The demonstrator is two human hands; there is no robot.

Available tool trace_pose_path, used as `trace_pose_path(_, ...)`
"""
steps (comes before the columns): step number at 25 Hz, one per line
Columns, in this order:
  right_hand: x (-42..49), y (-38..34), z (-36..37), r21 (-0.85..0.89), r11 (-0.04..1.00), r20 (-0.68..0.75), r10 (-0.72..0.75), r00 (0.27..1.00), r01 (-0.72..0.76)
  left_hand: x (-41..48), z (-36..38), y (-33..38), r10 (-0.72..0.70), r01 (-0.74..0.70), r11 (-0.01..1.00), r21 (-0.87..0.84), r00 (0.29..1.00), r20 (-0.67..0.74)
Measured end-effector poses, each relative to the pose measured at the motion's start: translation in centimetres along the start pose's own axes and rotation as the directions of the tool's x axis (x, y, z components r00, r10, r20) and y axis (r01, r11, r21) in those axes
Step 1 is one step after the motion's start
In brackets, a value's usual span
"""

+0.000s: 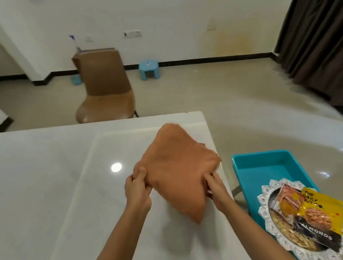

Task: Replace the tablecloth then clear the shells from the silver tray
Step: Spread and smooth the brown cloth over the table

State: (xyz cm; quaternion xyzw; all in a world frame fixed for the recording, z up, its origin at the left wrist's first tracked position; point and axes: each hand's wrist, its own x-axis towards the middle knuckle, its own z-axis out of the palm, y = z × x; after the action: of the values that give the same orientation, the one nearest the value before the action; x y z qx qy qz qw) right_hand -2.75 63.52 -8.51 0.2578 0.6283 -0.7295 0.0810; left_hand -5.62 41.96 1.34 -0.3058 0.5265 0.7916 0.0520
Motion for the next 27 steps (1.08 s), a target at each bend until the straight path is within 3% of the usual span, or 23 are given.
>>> trace_pose_path(3, -2.4, 2.3, 4.9, -0.349, 0.937, -0.037, -0.012, 0.999, -0.002, 1.8, -11.9, -3.5, -0.091, 0.097, 0.995, 0.021, 0.977, -0.193)
trace_pose_path(7, -4.1, 4.2, 10.3, -0.468, 0.884, -0.07, -0.045, 0.997, 0.007, 2.8, -19.9, -5.3, -0.31, 0.34, 0.93, 0.14, 0.929, -0.202)
trace_pose_path(9, -5.3, 5.1, 12.5, -0.643, 0.765, -0.155, -0.08, 0.985, -0.039, 2.6, -22.4, -5.9, -0.333, 0.367, 0.909, 0.198, 0.925, -0.185)
trace_pose_path(12, -6.7, 5.1, 14.1, -0.819, 0.553, -0.276, -0.146, 0.95, -0.153, 2.4, -24.4, -6.3, -0.265, 0.297, 0.934, 0.2, 0.949, -0.17)
trace_pose_path(15, -7.2, 3.5, 14.5, -0.871, 0.476, -0.247, -0.205, 0.947, -0.124, 1.6, -25.1, -6.5, -0.29, 0.302, 0.947, 0.106, 0.95, -0.116)
trace_pose_path(20, -7.0, 1.0, 15.4, -0.72, 0.691, -0.001, -0.101, 0.995, 0.07, 1.2, -25.2, -7.4, -0.304, 0.293, 0.931, 0.217, 0.952, 0.021)
trace_pose_path(22, -7.2, 0.6, 15.8, -0.697, 0.715, 0.029, -0.049, 0.998, 0.056, 1.6, -24.8, -7.8, -0.286, 0.265, 0.939, 0.22, 0.956, 0.065)
trace_pose_path(24, -7.3, 1.0, 16.0, -0.766, 0.643, -0.02, -0.043, 0.999, 0.013, 2.0, -23.8, -8.2, -0.249, 0.229, 0.958, 0.174, 0.963, 0.101)
trace_pose_path(27, -7.9, 1.5, 16.0, -0.808, 0.546, -0.186, 0.119, 0.975, -0.221, 2.2, -21.9, -9.1, -0.195, 0.187, 0.978, 0.087, 0.977, 0.091)
